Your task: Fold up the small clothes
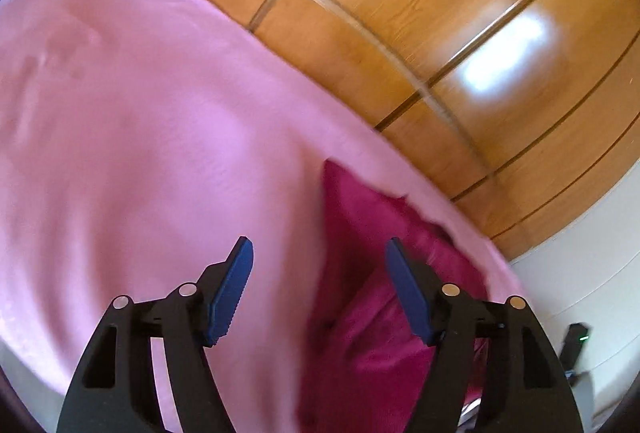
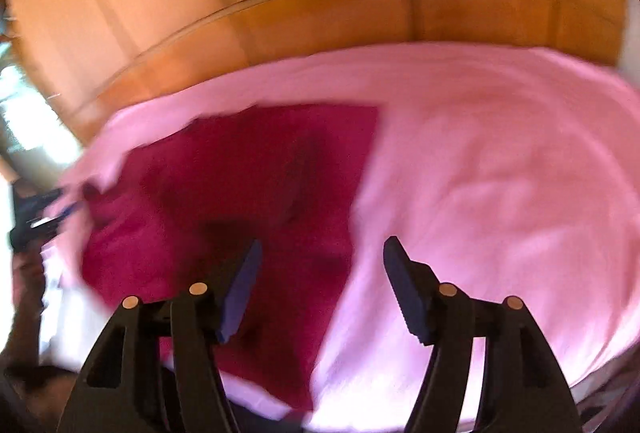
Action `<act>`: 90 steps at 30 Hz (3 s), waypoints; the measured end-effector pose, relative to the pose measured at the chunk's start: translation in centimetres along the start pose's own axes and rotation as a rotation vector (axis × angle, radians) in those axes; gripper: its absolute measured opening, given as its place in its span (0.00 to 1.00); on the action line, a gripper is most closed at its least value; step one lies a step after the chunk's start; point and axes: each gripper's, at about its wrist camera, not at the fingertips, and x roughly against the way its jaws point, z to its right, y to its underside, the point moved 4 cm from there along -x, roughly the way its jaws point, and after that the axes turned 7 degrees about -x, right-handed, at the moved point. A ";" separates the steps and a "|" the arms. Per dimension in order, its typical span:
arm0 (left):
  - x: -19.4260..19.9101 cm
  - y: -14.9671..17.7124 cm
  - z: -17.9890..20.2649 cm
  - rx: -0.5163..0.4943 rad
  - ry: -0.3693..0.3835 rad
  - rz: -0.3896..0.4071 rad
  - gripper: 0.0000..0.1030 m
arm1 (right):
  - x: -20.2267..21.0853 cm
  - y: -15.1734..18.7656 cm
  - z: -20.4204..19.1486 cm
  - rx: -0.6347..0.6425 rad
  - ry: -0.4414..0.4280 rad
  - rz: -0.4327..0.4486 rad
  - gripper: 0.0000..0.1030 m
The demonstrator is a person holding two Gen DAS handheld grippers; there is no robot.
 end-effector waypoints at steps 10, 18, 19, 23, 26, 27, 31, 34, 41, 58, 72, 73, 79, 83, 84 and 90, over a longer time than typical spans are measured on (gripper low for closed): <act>0.2 2.8 -1.3 -0.016 -0.054 -0.078 0.66 | -5.6 3.9 -7.7 0.315 -0.091 -0.214 0.38; -0.7 3.1 1.5 -0.175 -0.057 -0.108 0.70 | -1.4 -3.1 0.1 -0.067 -0.046 0.108 0.60; -0.6 3.3 1.4 -0.179 -0.051 -0.110 0.70 | -0.9 -2.6 0.3 -0.055 -0.034 0.108 0.61; -1.6 3.2 1.5 -0.181 -0.030 -0.124 0.70 | -0.7 -1.3 1.2 -0.037 0.026 0.095 0.63; -2.3 2.6 1.8 -0.205 -0.028 -0.117 0.70 | -1.2 -1.6 1.6 -0.055 0.057 0.097 0.61; -2.4 2.2 1.9 -0.212 -0.028 -0.113 0.70 | -1.7 -1.9 1.7 -0.058 0.067 0.105 0.60; -2.4 1.3 2.3 -0.223 0.013 -0.101 0.70 | -4.2 -3.8 0.9 -0.040 0.118 0.122 0.60; -2.8 0.7 2.6 -0.249 0.009 -0.095 0.70 | -5.9 -4.9 0.6 -0.035 0.128 0.124 0.53; -4.0 -0.2 4.2 -0.314 0.089 -0.102 0.70 | -7.3 -5.0 0.5 -0.021 0.180 0.104 0.18; -3.4 0.1 8.2 -0.475 0.136 -0.086 0.09 | -2.3 -4.8 -0.7 0.029 0.195 0.197 0.06; -0.7 -5.5 9.9 -0.421 0.083 0.090 0.06 | 0.5 -11.4 -1.8 -0.037 0.115 0.358 0.06; -1.7 -6.1 10.0 -0.414 0.059 0.089 0.06 | -0.1 -12.2 -1.6 -0.049 0.119 0.359 0.06; -8.3 -8.4 9.3 -0.374 -0.055 0.027 0.06 | -6.0 -16.5 0.8 -0.140 0.163 0.304 0.06; -12.9 -9.1 7.5 -0.331 -0.121 -0.043 0.06 | -10.1 -17.5 3.1 -0.199 0.211 0.243 0.06; -13.7 -9.1 7.1 -0.317 -0.125 -0.058 0.06 | -11.5 -17.7 3.7 -0.212 0.229 0.221 0.06; -19.3 -8.1 3.6 -0.252 -0.220 -0.168 0.06 | -16.9 -17.0 6.6 -0.256 0.284 0.100 0.07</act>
